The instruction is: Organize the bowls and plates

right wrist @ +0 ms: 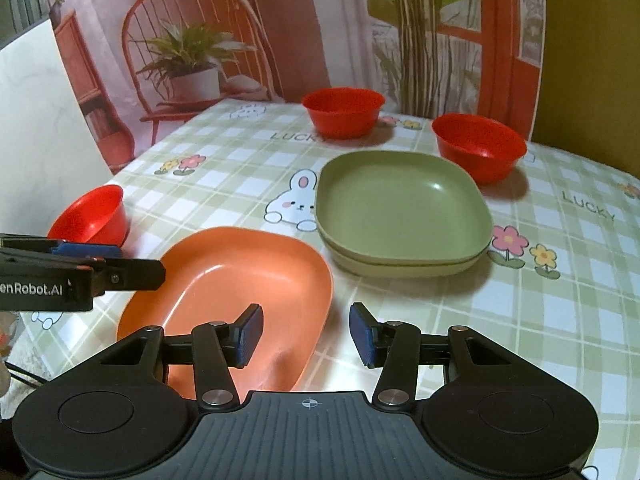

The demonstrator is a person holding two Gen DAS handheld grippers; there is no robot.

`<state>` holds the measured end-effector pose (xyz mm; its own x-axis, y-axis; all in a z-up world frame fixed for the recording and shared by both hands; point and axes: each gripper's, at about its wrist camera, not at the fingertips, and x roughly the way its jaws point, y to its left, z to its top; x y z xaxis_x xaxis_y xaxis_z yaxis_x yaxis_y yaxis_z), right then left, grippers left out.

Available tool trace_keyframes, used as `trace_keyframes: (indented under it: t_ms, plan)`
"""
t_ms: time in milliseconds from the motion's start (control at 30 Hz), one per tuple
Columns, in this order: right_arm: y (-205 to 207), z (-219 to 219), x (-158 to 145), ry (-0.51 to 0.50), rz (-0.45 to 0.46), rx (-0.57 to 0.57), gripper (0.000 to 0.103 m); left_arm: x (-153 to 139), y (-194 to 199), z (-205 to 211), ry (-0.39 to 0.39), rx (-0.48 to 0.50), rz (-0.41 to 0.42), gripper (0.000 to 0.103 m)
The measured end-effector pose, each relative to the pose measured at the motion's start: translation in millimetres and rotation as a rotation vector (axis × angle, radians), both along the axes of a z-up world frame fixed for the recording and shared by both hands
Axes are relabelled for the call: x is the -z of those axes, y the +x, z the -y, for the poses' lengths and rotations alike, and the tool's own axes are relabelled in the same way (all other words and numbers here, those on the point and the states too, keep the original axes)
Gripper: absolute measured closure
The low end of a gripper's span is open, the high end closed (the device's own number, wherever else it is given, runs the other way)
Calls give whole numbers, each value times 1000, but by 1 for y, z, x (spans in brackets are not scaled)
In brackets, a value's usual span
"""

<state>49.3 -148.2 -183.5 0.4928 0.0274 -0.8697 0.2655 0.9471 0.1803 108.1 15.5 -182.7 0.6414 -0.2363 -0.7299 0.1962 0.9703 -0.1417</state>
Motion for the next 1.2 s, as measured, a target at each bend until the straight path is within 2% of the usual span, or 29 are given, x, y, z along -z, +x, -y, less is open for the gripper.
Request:
trace_keyframes:
  t_ms: [233, 300, 400, 500, 667, 833, 1067, 1200]
  plan:
    - [0, -2, 4, 13, -16, -9, 58, 11, -2, 0, -9, 0, -34, 41]
    - [0, -3, 5, 14, -20, -15, 59, 14, -2, 1, -14, 7, -44, 46]
    - [0, -4, 7, 19, -28, -19, 60, 18, -3, 3, -22, 0, -50, 59]
    - [0, -4, 10, 20, -41, -16, 65, 20, -2, 0, -42, -15, -52, 64]
    - [-1, -4, 14, 26, -55, -13, 74, 26, 0, -8, -99, -43, -75, 79]
    - [-4, 0, 13, 22, -51, 6, 85, 27, -1, -8, -104, -50, -76, 81]
    - [-4, -1, 8, 17, -32, -8, 88, 25, -1, -9, -92, -59, -79, 81]
    - [-3, -3, 0, 9, -2, -9, 88, 19, -4, -10, -89, -66, -48, 81]
